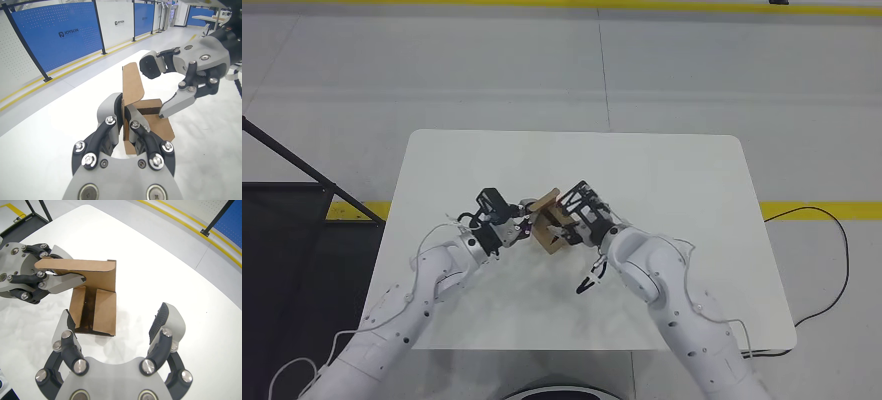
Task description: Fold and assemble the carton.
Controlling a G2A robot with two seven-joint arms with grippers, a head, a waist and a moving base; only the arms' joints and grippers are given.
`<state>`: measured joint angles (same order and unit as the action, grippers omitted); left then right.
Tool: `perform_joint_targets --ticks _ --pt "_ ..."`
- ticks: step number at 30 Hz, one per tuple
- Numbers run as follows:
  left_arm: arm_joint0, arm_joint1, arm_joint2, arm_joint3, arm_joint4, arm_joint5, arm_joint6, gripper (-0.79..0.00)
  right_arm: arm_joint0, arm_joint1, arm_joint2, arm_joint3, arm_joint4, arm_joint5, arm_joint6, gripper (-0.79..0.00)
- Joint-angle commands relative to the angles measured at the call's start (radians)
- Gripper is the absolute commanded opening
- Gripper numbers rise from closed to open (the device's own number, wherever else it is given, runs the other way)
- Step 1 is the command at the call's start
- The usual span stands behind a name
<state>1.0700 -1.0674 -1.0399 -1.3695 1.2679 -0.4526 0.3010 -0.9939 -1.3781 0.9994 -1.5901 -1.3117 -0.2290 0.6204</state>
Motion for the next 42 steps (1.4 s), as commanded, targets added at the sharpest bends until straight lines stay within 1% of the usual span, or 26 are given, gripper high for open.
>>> perform_joint_targets --ticks 1,5,8,9,10,11,14,16,30,42 --pt "0.000 -0.002 0.000 -0.001 0.007 0.001 0.000 -0.785 -0.001 -0.001 -0.003 -0.003 -0.016 0.013 0.008 0.000" --pt "0.002 -0.005 -0.002 -0.003 0.016 0.004 0.000 -0.785 0.001 -0.003 -0.011 -0.003 -0.022 0.020 0.019 0.000" --pt "0.003 -0.007 -0.004 -0.003 0.023 0.005 0.000 -0.785 0.003 -0.004 -0.018 -0.002 -0.028 0.016 0.025 -0.219" --pt "0.003 -0.008 -0.005 -0.003 0.024 0.004 0.000 -0.785 0.004 -0.005 -0.021 0.000 -0.029 0.011 0.028 -0.243" --pt "0.003 -0.008 -0.005 -0.004 0.027 0.004 0.000 -0.785 0.005 -0.005 -0.023 0.000 -0.027 0.006 0.030 -0.351" --pt "0.004 -0.009 -0.006 -0.004 0.029 0.003 0.000 -0.785 0.006 -0.005 -0.022 0.002 -0.025 0.003 0.029 -0.397" --pt "0.005 -0.011 -0.008 -0.004 0.034 0.004 -0.001 -0.785 0.008 -0.006 -0.025 0.003 -0.026 -0.007 0.033 -0.400" --pt "0.005 -0.012 -0.010 -0.005 0.037 0.004 -0.003 -0.785 0.007 -0.006 -0.027 0.002 -0.028 -0.011 0.033 -0.416" --pt "0.011 -0.021 -0.019 -0.007 0.055 0.002 -0.011 -0.785 0.004 -0.009 -0.045 -0.007 -0.057 -0.036 0.051 -0.425" --pt "0.017 -0.027 -0.024 -0.013 0.078 -0.007 -0.010 -0.785 0.028 -0.017 -0.066 0.016 -0.062 -0.041 0.075 -0.431"
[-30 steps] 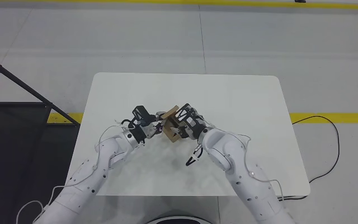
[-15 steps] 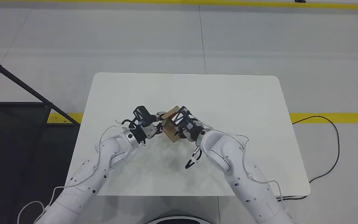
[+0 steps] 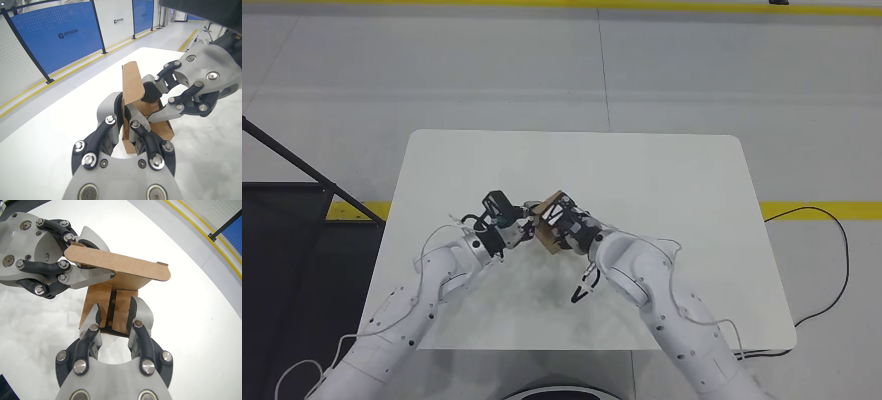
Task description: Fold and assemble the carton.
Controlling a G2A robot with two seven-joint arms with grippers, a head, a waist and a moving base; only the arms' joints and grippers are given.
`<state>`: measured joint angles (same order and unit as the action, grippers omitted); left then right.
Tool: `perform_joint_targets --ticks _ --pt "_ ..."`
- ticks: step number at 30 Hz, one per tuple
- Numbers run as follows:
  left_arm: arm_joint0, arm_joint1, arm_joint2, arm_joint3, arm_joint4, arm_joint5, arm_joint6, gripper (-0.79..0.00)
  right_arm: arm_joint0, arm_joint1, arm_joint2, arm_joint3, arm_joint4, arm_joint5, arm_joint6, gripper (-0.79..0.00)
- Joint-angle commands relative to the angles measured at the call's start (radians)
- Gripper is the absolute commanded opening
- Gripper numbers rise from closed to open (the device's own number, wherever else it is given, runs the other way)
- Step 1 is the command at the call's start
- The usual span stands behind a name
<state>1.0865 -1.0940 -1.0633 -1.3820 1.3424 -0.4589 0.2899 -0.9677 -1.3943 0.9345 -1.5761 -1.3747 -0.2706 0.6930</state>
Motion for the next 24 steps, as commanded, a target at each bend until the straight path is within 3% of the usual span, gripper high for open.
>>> perform_joint_targets --ticks 1,24 --pt "0.001 -0.001 0.000 0.000 0.007 -0.001 0.002 -0.785 0.003 -0.001 -0.002 0.003 0.001 0.003 0.004 -0.431" --pt "0.022 -0.012 0.008 -0.017 0.171 0.093 0.065 -0.785 -0.102 0.020 0.118 -0.092 0.035 -0.004 -0.080 -0.419"
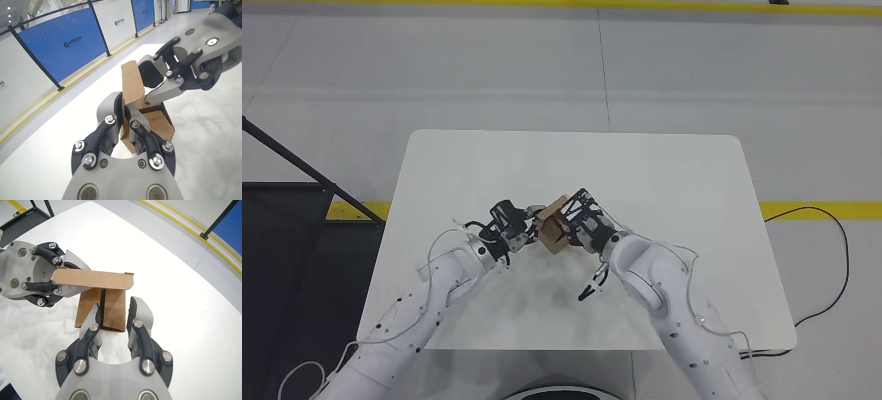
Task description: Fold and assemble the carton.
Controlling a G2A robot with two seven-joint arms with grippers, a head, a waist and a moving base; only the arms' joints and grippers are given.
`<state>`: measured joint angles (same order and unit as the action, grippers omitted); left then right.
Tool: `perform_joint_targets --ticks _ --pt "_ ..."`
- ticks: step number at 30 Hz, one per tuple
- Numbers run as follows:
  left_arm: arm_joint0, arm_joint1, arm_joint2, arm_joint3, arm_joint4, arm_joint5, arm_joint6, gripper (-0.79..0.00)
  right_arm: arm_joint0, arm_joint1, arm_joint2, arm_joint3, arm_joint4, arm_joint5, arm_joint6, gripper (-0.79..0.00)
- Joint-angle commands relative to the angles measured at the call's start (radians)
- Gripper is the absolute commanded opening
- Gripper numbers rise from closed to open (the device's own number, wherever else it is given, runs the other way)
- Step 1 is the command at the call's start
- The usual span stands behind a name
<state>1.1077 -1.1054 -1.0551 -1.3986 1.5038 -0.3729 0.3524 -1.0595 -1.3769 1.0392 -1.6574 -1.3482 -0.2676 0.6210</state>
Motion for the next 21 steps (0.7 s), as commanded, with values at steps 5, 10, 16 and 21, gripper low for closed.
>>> perform_joint_targets --ticks 5,10,16,21 --pt "0.007 -0.004 0.004 -0.008 0.059 0.056 0.001 -0.785 -0.061 0.015 0.076 -0.063 0.055 -0.034 -0.042 -0.422" --pt "0.013 -0.008 0.012 -0.014 0.101 0.094 0.005 -0.785 -0.092 0.024 0.121 -0.083 0.132 -0.090 -0.082 -0.416" --pt "0.018 -0.010 0.017 -0.021 0.169 0.128 0.009 -0.785 -0.092 0.025 0.137 -0.074 0.186 -0.080 -0.115 -0.406" --pt "0.026 -0.012 0.021 -0.029 0.211 0.151 0.008 -0.739 -0.079 0.024 0.125 -0.068 0.186 -0.061 -0.121 -0.400"
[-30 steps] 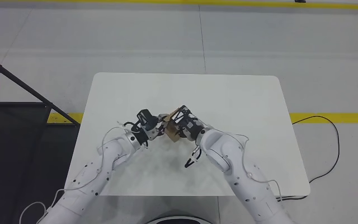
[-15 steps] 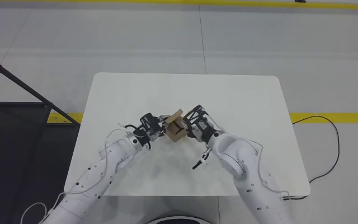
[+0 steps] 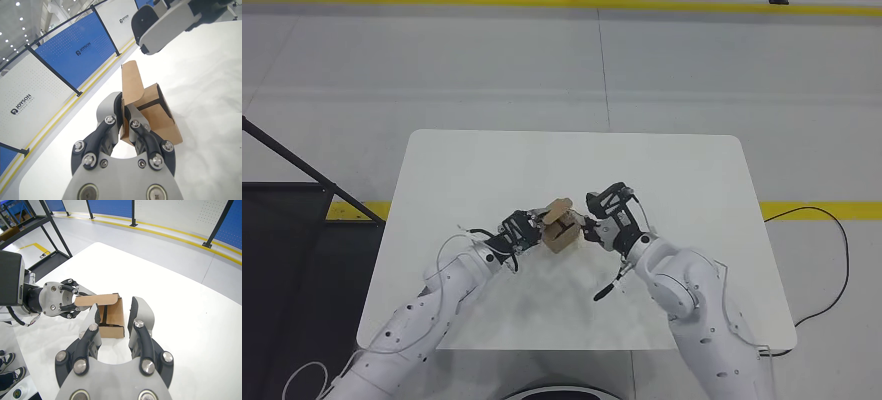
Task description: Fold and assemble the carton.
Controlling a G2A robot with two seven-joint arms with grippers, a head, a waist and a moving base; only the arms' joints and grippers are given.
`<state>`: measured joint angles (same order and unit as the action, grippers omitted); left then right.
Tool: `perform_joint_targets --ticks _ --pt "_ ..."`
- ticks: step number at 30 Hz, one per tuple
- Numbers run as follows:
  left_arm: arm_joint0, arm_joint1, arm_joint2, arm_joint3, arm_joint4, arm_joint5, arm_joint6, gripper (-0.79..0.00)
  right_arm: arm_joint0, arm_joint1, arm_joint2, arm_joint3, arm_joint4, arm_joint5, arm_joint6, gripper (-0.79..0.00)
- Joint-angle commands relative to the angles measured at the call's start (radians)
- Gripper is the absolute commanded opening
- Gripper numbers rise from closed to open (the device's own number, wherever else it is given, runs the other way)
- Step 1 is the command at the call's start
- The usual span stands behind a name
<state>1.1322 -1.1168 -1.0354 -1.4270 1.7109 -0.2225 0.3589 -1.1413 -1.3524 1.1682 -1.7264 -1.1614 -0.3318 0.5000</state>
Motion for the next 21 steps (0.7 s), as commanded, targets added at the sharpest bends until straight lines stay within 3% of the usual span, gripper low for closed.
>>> perform_joint_targets --ticks 1,5,18,21 --pt "0.002 -0.001 0.002 -0.002 0.010 0.002 0.003 -0.730 0.006 -0.001 -0.008 0.001 -0.007 0.009 0.001 -0.400" --pt "0.005 -0.003 0.004 -0.005 0.035 0.013 0.005 -0.674 0.017 -0.003 -0.028 0.004 -0.025 0.039 0.009 -0.397" --pt "0.017 -0.009 0.004 -0.013 0.070 0.018 0.027 -0.646 0.036 -0.005 -0.057 0.011 -0.066 0.101 0.063 -0.397" --pt "0.022 -0.010 0.002 -0.017 0.073 0.020 0.030 -0.606 0.039 -0.005 -0.061 0.014 -0.069 0.104 0.071 -0.397"
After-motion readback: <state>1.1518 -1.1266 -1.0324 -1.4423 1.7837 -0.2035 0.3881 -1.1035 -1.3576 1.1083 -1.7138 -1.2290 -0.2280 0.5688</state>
